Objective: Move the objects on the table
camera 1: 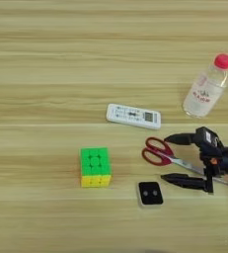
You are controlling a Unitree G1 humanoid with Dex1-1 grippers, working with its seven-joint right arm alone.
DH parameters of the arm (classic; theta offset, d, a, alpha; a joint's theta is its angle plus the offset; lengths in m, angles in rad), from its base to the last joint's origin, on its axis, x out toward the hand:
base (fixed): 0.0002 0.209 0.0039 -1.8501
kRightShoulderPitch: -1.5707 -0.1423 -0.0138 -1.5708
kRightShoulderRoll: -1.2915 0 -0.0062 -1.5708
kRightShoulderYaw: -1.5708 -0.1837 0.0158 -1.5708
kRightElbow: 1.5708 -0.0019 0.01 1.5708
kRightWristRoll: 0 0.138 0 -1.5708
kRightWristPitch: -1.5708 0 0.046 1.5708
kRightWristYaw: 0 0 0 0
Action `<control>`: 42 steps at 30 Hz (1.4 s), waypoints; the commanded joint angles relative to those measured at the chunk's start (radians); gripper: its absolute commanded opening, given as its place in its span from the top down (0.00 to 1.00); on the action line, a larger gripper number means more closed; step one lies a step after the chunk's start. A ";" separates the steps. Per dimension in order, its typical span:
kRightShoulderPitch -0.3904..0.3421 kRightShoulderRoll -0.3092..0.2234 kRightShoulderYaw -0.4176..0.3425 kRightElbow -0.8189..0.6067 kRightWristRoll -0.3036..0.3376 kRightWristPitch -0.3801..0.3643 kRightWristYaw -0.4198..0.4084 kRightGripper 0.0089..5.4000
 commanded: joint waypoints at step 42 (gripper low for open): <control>-0.083 0.041 0.110 0.120 -0.182 -0.175 -0.182 0.15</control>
